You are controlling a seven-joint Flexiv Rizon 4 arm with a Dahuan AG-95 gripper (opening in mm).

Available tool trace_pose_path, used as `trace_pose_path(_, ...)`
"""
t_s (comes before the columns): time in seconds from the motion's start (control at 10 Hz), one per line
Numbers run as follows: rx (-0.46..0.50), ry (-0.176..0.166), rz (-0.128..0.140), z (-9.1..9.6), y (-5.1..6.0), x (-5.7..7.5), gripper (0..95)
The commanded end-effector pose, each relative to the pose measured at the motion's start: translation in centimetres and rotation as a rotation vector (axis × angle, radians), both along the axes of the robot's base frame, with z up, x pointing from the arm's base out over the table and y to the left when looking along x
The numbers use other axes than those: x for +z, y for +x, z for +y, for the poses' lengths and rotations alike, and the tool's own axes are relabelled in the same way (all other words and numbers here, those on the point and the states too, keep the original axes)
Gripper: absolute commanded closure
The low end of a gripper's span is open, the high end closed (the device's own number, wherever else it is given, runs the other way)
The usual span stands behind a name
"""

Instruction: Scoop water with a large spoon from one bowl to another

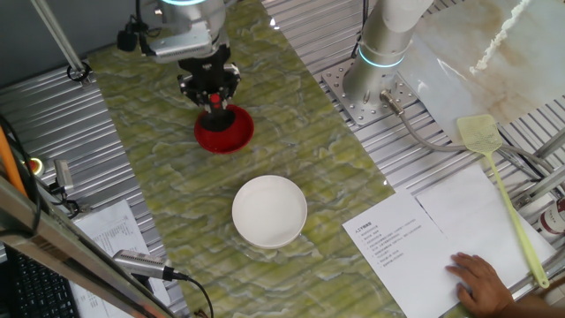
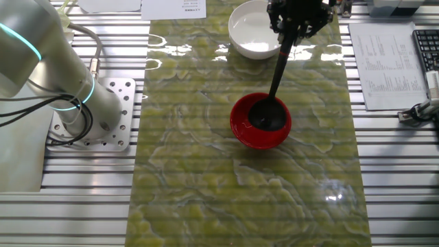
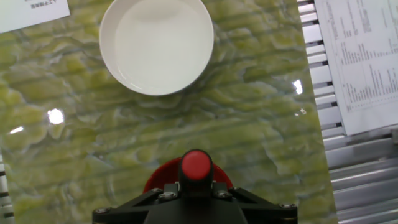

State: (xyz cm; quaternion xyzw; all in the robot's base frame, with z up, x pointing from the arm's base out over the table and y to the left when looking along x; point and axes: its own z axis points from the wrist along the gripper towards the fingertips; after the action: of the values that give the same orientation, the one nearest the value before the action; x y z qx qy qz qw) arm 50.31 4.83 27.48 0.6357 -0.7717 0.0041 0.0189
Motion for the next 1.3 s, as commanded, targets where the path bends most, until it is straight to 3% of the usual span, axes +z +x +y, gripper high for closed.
trace_pose_path(0.1,0.029,-0.031,-0.004,0.1,0.0,-0.5,95.0)
trace_pose_path(1.3,0.033,-0.034,-0.011,0.8,0.2,-3.0,95.0)
